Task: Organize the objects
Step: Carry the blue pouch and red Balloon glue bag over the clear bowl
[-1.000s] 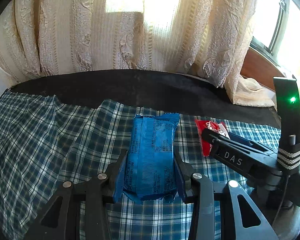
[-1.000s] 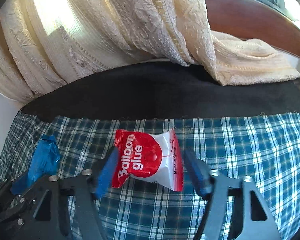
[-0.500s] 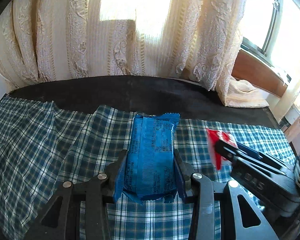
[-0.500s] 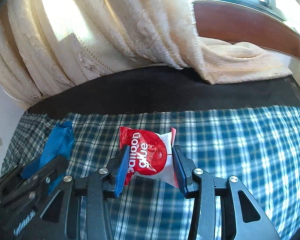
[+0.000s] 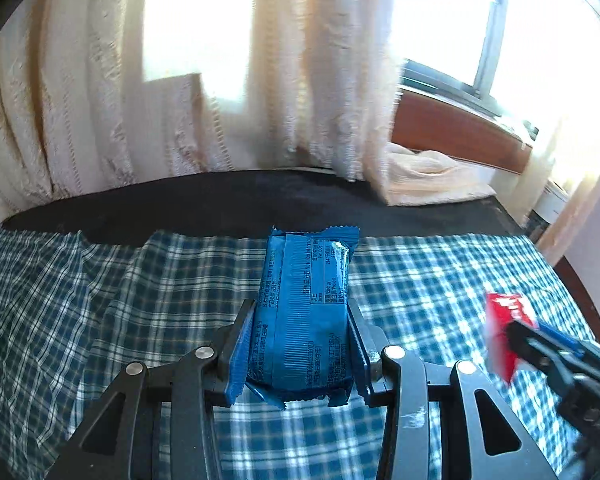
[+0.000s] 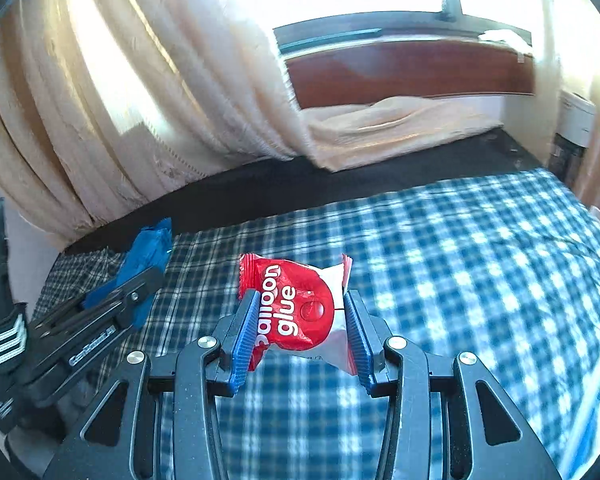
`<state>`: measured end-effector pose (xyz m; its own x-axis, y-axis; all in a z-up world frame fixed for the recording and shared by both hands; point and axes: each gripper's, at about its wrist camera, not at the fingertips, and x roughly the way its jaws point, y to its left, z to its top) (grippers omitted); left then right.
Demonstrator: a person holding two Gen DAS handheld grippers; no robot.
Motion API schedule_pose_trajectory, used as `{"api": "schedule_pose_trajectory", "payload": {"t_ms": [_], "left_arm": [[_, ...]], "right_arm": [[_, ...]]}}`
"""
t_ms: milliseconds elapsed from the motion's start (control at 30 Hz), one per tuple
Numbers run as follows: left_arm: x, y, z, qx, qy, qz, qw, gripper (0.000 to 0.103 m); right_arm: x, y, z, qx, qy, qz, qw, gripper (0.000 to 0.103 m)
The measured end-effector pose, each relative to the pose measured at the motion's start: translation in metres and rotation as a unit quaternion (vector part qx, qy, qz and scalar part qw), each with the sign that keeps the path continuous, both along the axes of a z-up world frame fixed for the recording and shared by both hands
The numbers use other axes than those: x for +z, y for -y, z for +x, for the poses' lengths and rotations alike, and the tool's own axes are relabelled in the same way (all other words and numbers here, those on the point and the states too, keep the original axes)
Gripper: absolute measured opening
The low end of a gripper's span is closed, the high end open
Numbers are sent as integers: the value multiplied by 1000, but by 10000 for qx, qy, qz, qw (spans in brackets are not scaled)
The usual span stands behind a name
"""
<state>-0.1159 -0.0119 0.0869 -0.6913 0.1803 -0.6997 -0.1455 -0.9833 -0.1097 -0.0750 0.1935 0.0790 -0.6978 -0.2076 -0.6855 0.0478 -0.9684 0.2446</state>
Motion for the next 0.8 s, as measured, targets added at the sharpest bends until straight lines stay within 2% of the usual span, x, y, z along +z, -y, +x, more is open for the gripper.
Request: {"api": "schedule_pose_trajectory", "payload": {"t_ms": [267, 433, 633, 800], "left_arm": [[6, -36, 25, -553, -145, -117, 9983, 45], [8, -59, 42, -933, -237, -193, 9952, 44], [13, -82, 64, -1306, -403, -281, 9902, 44], [16, -102, 77, -1580, -398, -313, 9861, 44]], "right_arm": [[32, -55, 70, -521, -433, -144, 9976, 44], [42, -87, 107, -860, -597, -208, 9943, 44], [43, -133, 157, -1390, -688, -219, 9877, 44], [31, -171, 195, -1902, -565, -205, 9799, 44]]}}
